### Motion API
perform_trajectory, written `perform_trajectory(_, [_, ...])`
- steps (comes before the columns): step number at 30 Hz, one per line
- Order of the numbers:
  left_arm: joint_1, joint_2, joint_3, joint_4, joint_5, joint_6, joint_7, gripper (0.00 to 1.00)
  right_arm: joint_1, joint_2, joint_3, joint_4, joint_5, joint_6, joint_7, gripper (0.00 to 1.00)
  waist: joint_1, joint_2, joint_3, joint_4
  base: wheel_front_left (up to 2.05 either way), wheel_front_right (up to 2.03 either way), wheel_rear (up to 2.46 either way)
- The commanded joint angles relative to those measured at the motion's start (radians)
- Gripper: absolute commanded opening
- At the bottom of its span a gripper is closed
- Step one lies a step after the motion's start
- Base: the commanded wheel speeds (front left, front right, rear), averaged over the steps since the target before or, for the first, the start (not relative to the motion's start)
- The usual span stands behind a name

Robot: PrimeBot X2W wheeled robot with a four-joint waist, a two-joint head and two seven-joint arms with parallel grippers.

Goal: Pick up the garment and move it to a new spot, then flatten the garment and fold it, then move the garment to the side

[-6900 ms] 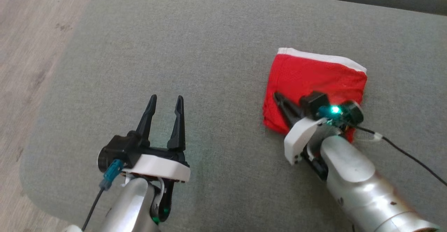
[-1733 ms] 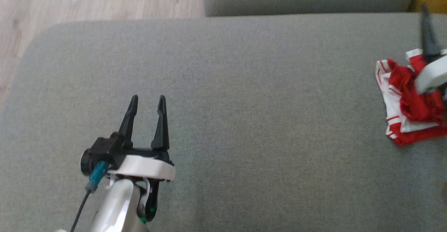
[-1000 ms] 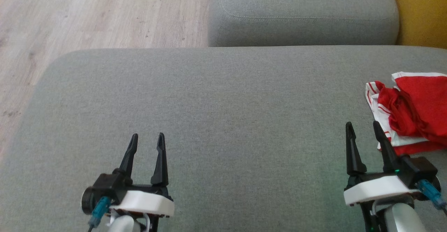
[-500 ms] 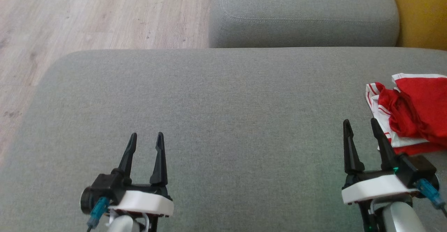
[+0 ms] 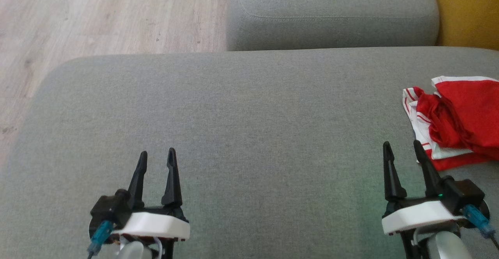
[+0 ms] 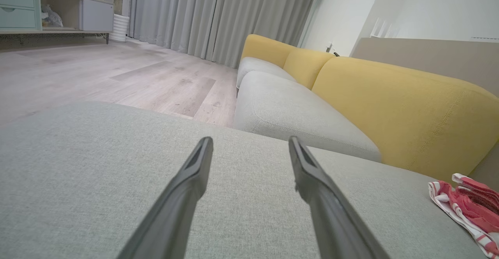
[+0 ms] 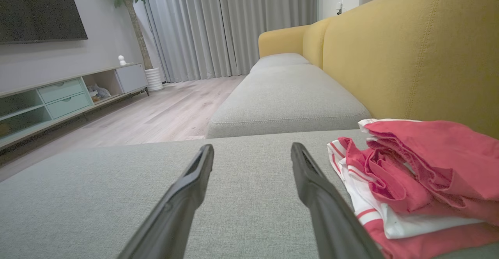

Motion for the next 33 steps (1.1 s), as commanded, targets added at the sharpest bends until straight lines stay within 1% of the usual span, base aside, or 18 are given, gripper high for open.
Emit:
perform_trajectory(1, [-0.041,0.007,0.039,-0.022,-0.007,0.005,-0.005,1.0,-0.029,-0.003,0.026,-0.03,0.003,-0.001,-0.011,1.0,0.0,0.0,0.001,-0.003,0.0,0.0,0.0])
perform_trajectory(2, [-0.043,0.007,0.04,-0.022,-0.01,0.006,-0.005,1.0,-0.031,-0.003,0.027,-0.03,0.004,-0.001,-0.011,1.0,0.0,0.0,0.001,-0.005,0.0,0.0,0.0])
perform_trajectory(3, [0.0,0.0,0.002,0.008,-0.01,0.001,0.0,0.0,0.0,0.0,0.001,0.0,0.001,0.0,0.0,0.0,0.0,0.0,0.001,-0.005,0.0,0.0,0.0])
perform_trajectory(7, [0.022,-0.001,0.0,0.055,-0.017,0.001,0.003,0.0,0.012,0.001,0.0,0.052,0.01,0.0,0.004,0.0,0.0,0.0,0.001,-0.007,0.0,0.0,0.0])
perform_trajectory(33, [0.013,0.0,0.067,0.028,-0.257,-0.021,0.076,0.0,-0.01,0.0,-0.023,0.037,0.303,0.0,0.077,0.0,0.0,0.0,0.005,-0.023,0.0,0.0,0.0])
